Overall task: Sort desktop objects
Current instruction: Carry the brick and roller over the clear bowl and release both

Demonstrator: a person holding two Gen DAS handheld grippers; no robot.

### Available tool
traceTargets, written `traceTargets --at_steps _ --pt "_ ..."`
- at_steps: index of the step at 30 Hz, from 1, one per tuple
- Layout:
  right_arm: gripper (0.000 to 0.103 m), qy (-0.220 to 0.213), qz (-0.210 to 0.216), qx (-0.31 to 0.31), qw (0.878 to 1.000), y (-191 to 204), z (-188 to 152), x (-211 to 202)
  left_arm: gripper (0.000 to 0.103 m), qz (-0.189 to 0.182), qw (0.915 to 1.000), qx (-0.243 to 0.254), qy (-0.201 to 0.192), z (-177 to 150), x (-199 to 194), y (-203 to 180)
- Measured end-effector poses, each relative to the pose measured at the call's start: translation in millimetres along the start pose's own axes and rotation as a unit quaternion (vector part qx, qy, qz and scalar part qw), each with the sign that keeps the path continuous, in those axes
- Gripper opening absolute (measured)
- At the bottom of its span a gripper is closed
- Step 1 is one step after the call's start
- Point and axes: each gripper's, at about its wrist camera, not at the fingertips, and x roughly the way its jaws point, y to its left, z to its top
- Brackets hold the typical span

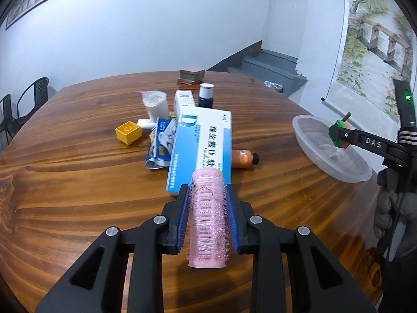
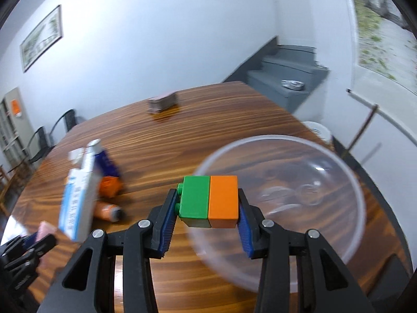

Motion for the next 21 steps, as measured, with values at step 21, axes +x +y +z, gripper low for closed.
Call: traceTargets --at_steps 21 --pt "0.047 0.081 -0.061 0.039 0.994 -80.4 3.8 42.4 0.029 -0.045 0.9982 0.039 -0.008 22.4 19.2 -61.2"
